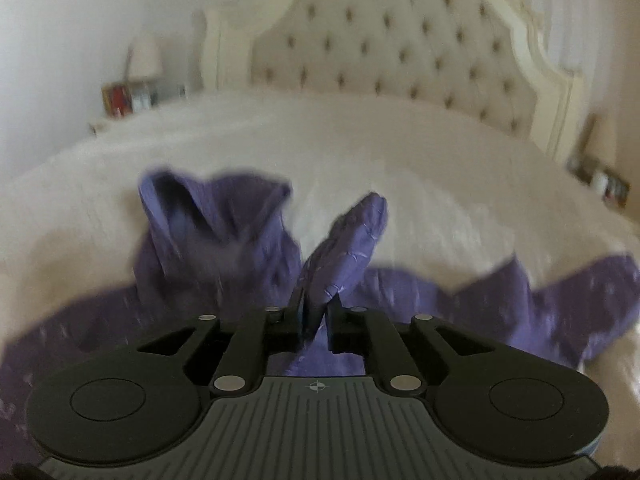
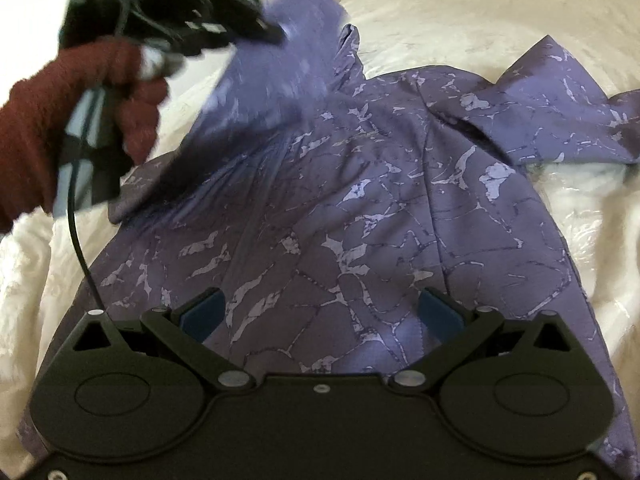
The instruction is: Fold large clothes
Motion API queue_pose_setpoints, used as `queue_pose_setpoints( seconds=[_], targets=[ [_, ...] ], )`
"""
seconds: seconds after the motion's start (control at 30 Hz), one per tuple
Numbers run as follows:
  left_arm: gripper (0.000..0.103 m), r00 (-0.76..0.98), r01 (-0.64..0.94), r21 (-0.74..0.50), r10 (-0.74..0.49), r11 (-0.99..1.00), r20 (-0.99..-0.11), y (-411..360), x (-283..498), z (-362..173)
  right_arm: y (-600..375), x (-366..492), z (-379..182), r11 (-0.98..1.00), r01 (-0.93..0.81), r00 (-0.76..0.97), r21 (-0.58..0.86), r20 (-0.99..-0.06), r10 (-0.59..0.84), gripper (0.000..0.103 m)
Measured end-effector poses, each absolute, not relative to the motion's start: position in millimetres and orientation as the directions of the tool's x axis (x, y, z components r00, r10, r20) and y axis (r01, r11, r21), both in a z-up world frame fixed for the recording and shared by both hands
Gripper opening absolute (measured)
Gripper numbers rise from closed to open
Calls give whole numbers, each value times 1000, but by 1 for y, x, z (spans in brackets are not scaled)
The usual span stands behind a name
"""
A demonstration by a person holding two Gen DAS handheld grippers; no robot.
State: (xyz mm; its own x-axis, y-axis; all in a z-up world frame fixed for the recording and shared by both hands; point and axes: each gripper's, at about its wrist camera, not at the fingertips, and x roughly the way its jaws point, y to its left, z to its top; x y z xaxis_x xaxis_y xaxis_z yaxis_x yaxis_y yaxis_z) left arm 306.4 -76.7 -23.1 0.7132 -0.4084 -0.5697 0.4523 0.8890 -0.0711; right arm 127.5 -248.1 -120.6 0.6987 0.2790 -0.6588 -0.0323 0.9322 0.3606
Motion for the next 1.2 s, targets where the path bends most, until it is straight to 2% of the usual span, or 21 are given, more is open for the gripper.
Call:
queue_pose_setpoints(
  seconds=[0.07,0.1,0.4,0.53,0.7,0.83,1.13,1.2],
  targets=[
    [28,711,464,-53,-407,884,-574,-66,296,-30,-248,127,-121,933,-35,700,359,-657,279,102],
    [30,717,462,-38,-398,886,-572,-60,293,-34,-249,127,-121,933,-35,701,359,-656,279,103],
    [32,747,254,2,-195,967,-636,31,290,-62,-242,128,-125,945,-49,708,322,-657,261,103],
    [32,739,256,-34,-219,966,-638,54,277,-65,-239,127,-126,952,-58,712,299,-657,250,103],
    [34,770,229,2,-180,973,-612,55,267,-66,-236,126,-127,958,-71,720,278,-651,242,103],
    [34,727,102,-27,-93,994,-681,83,275,-87,-235,123,-127,962,-77,724,260,-649,234,103],
    [34,732,89,-123,-148,988,-665,126,254,-89,-221,127,-124,981,-86,705,173,-685,183,103],
    [39,744,82,-150,-160,985,-648,135,249,-86,-219,130,-117,979,-83,704,185,-685,189,102]
  ],
)
